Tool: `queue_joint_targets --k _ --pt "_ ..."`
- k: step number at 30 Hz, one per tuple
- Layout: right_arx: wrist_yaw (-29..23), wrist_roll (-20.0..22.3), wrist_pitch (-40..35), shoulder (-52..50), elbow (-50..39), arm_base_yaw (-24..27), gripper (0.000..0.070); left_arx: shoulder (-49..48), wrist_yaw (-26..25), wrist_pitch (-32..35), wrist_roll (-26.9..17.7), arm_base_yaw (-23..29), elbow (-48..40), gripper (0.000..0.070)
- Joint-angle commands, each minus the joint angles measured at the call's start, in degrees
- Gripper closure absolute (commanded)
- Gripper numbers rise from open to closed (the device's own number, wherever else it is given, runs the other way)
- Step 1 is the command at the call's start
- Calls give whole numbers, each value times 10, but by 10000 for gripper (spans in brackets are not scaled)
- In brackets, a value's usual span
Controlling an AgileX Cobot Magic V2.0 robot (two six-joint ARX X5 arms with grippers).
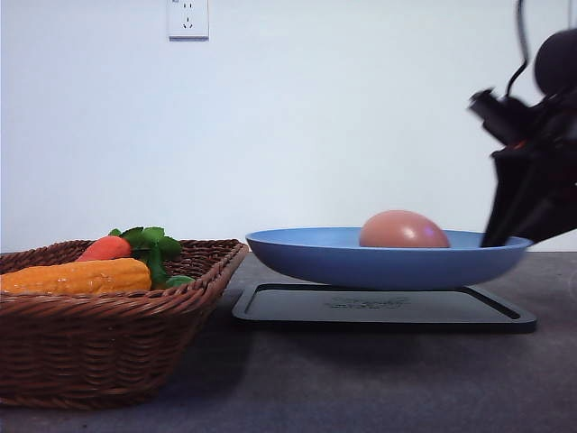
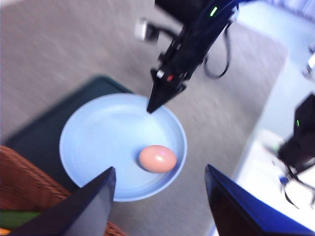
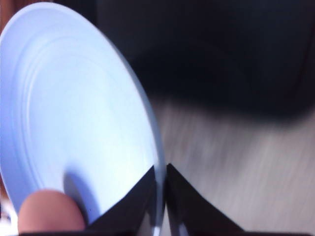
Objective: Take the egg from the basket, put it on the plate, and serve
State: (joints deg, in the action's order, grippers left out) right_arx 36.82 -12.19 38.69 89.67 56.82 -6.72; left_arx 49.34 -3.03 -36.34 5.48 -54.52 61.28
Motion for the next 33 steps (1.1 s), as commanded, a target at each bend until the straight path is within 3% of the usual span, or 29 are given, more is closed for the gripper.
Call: queue_joint_targets --k 1,9,15,19,21,28,33 --pt "6 7 -11 48 42 2 700 -16 20 -1 1 -5 12 324" --pt "-13 -2 -40 198 171 9 700 -92 93 -27 1 -5 12 325" --pt "-20 -2 -62 238 199 10 694 -105 128 -46 1 -5 12 325" --pt "-48 -2 -66 238 199 10 491 -103 128 -49 1 -5 12 325" --pt "-53 -2 -66 238 200 10 428 -100 128 -49 1 -5 12 325" --pt "-52 6 -65 229 209 28 428 -82 130 -47 1 -5 12 326" --pt "-47 7 -58 194 219 61 435 -58 157 -46 -1 -5 12 328"
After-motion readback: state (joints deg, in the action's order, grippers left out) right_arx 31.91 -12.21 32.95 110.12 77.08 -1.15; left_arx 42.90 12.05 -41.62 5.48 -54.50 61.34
